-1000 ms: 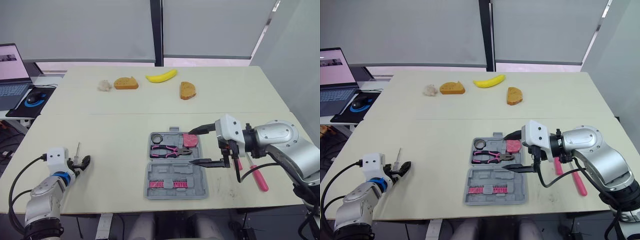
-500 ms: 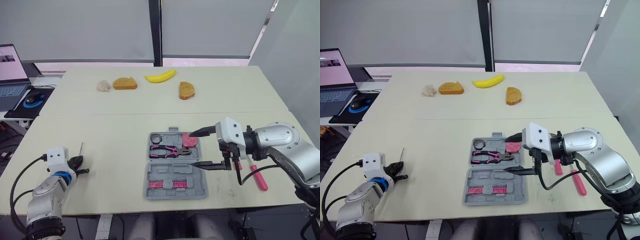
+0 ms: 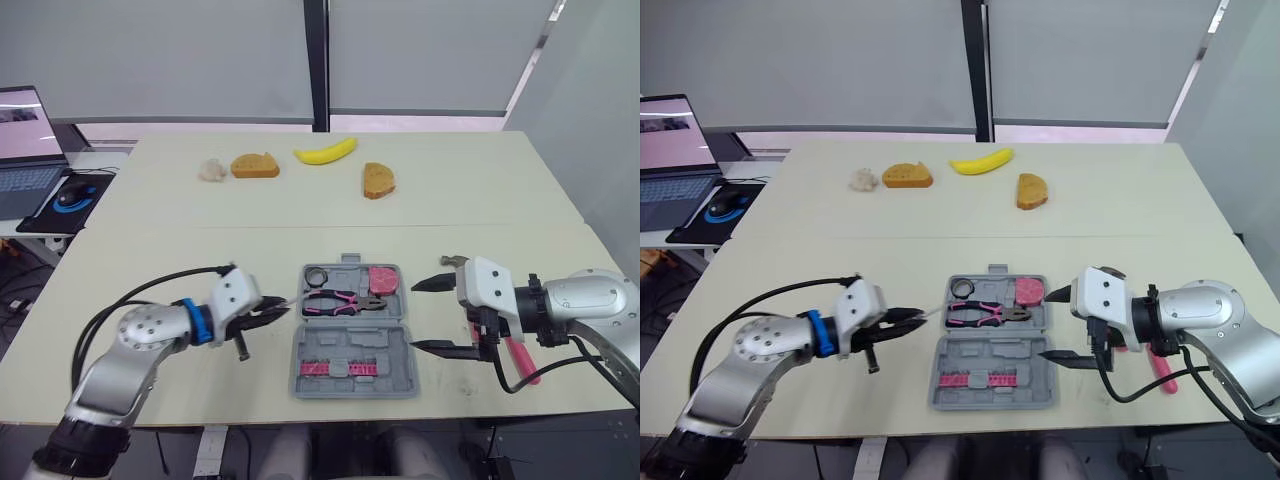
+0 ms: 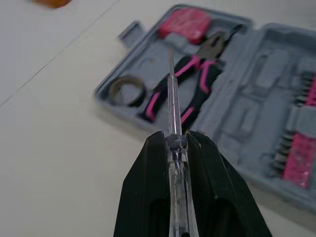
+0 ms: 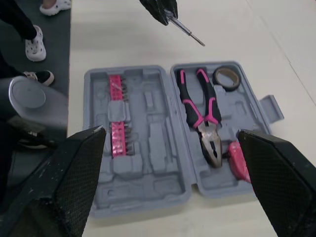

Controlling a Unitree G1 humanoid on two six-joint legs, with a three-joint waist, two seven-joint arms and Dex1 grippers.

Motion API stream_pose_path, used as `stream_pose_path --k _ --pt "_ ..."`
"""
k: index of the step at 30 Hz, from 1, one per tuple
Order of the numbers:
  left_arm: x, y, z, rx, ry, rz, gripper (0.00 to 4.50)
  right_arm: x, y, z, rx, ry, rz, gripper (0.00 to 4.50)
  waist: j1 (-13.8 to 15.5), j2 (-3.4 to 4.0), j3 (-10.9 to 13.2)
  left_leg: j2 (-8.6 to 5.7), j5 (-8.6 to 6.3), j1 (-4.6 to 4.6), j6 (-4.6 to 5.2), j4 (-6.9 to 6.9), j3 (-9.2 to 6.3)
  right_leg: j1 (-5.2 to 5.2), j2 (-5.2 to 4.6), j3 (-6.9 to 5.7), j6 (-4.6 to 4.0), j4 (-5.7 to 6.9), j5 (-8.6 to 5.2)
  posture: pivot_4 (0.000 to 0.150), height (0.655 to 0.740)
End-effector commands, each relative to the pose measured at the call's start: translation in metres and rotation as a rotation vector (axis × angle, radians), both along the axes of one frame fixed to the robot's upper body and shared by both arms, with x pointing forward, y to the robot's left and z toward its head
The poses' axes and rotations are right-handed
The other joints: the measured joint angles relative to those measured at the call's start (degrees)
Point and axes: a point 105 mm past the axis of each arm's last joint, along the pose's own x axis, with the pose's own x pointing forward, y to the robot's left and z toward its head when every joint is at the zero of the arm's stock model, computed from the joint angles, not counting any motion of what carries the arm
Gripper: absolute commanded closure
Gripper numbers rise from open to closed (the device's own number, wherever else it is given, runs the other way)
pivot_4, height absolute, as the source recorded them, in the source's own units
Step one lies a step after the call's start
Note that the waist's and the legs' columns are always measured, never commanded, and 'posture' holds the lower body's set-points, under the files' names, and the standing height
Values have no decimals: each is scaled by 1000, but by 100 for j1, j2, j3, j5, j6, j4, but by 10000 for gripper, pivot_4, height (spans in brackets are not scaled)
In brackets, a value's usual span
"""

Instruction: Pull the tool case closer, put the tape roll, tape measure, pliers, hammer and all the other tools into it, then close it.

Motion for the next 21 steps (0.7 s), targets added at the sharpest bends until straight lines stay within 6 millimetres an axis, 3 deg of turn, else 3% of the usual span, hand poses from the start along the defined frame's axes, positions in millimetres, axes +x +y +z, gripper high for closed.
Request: stream_pose_path --k 1,9,13,21 --pt "-2 -20 -4 89 5 -145 42691 -3 -1 3 -34 -38 -9 0 -60 0 1 0 0 0 0 0 -1 0 1 -1 -1 3 -1 1500 7400" --pt "3 -55 -24 176 34 -217 42691 -8 -6 -6 -68 -21 -53 0 -101 1 4 -2 1 0 3 5 -4 3 8 -5 5 8 -2 1500 7400" --pt "3 -59 -38 239 17 -228 42691 -8 -8 -9 -79 -18 -58 0 -95 1 4 -2 2 1 2 5 -9 5 12 -8 5 9 -3 1500 7400" --pt "9 -67 -44 245 -5 -205 42691 -9 -8 -10 -87 -14 -53 0 -91 0 4 -2 2 1 2 7 -9 6 12 -7 6 10 -3 1500 7400"
